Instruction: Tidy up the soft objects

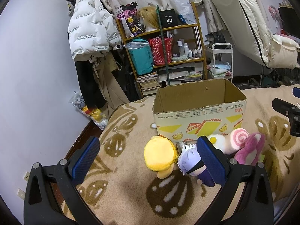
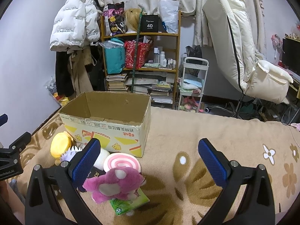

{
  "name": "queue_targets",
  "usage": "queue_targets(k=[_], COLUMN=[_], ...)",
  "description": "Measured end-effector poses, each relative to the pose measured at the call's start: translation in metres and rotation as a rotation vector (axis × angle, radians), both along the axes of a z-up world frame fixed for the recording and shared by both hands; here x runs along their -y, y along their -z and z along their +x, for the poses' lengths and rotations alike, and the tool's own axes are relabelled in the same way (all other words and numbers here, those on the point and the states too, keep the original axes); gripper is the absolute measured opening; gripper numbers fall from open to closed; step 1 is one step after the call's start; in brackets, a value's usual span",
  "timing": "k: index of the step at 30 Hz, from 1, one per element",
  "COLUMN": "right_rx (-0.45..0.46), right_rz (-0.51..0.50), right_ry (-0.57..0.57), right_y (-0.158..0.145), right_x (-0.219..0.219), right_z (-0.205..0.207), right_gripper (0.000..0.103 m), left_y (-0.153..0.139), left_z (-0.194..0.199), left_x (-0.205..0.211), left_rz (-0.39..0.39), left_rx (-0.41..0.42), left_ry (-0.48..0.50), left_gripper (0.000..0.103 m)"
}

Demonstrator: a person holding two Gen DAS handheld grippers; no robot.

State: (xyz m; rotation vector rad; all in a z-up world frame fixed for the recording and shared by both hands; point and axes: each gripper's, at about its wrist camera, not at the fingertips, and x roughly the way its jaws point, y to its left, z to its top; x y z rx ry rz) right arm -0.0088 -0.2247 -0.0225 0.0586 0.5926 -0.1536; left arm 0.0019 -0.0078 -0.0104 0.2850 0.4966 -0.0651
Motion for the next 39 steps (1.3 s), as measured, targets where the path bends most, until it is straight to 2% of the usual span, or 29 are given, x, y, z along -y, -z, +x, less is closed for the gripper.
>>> queue_targets(k=[5,9,12,15,19,27,39], right_rx=[-0.027,-0.066,-0.092,-0.103,-0.059,-0.056,-0.051], right_rz=[-0.004,-0.013,-0.02,-0.031,-0.064,-0.026,-0.034], right_ry=[-0.014,-0.031,-0.049,-0.066,-0.049,-0.014,-0.022], right_y=[0.003,0.008,0.012,0.014,0.01,0.007,0.007], right_x=[-0.002,-0.006,-0.011,-0.015,-0.019,-0.008,-0.011], right_z=[0.003,0.008,0.011,0.012,0.007,0.008,0.007], right_gripper=[0.103,0.103,0.103,0.103,0.103,0.103,0.103], left_y=[0.0,0.005,0.005,0.005,0.004,0.001,-0.001], left_z=[0.0,0.003,0.002,0.0,-0.001,0.0,0.002], left_x=[0.004,0.009,0.013,0.015,0.012,0.007,0.004], left_rz=[0.072,0.099,0.137,0.099,0.058,0.05,0.051], left_rx=[0.085,0.054,0.07,0.083,0.094,0.078,0.058], left_ry=[0.004,-0.003,0.004,0.008,0.001,-0.004,-0.008], left_gripper=[0.102,0.102,0.102,0.102,0.102,0.102,0.102])
